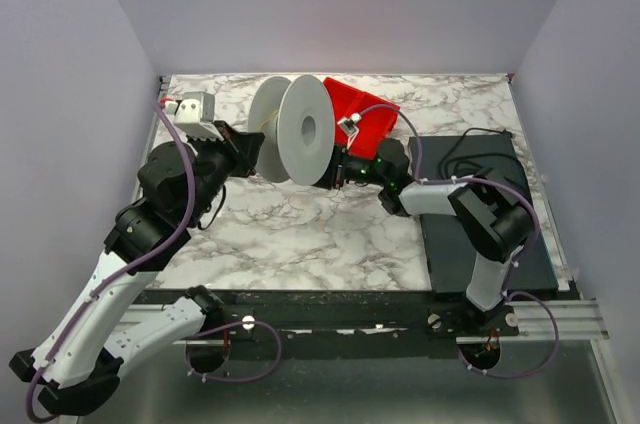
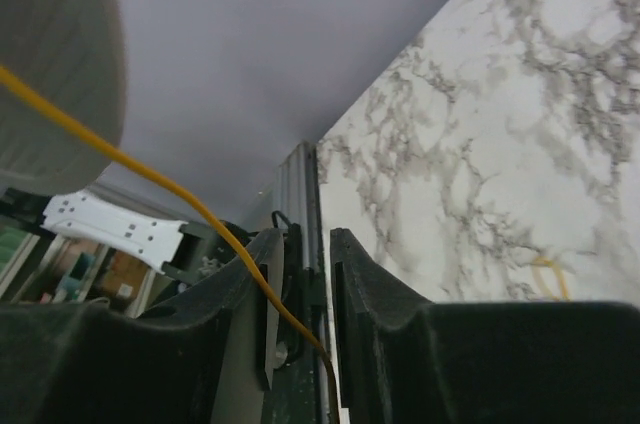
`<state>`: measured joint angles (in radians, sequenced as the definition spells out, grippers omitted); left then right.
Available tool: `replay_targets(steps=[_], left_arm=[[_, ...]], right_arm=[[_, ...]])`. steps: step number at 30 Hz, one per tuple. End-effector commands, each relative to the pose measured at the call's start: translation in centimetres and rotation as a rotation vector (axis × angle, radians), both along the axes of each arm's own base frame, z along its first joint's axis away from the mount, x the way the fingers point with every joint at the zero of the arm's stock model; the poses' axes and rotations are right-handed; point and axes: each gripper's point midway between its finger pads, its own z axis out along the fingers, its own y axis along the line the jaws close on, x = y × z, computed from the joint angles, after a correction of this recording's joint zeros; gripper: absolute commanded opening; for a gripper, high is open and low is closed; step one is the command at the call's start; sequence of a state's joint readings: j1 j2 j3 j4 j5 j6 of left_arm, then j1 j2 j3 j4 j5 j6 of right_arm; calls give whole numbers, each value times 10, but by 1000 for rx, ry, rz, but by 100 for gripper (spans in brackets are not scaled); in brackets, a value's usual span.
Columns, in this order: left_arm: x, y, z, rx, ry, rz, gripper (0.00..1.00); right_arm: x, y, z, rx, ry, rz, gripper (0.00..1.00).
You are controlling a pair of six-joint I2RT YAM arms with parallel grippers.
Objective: Wrap the cables
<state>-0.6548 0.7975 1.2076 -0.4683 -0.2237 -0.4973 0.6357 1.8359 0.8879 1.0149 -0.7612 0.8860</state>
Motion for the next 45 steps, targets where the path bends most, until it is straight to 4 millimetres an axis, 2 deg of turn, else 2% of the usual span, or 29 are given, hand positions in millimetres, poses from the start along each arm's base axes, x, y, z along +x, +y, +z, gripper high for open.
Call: replay_targets(steps=[1, 10, 16, 19, 23, 29, 36, 40, 45], left_arm=[[17, 23, 38, -139, -79, 179, 0], [49, 47, 25, -120, -46, 420, 0], [70, 54, 11, -13, -44, 528, 0], [82, 51, 0, 79, -43, 538, 0], [95, 46, -21, 231, -21, 532, 0], [101, 25, -52, 356, 24, 421, 0], [86, -4, -68, 454, 4, 206, 0], [74, -18, -71, 514, -10, 85, 0], [64, -25, -83, 586, 18, -15, 0]], right_arm=[[-39, 15, 17, 110, -3, 123, 30], [-94, 39, 9, 141, 74, 231, 23], [-102, 39, 4, 63, 76, 175, 14], [-96, 41, 1, -81, 30, 102, 8], [-90, 34, 7, -274, -53, 9, 2], [-58, 1, 24, -517, -173, -183, 1], [-15, -36, 53, -724, -349, -394, 1], [0, -50, 66, -791, -408, -477, 1], [13, -64, 80, -831, -461, -562, 1]])
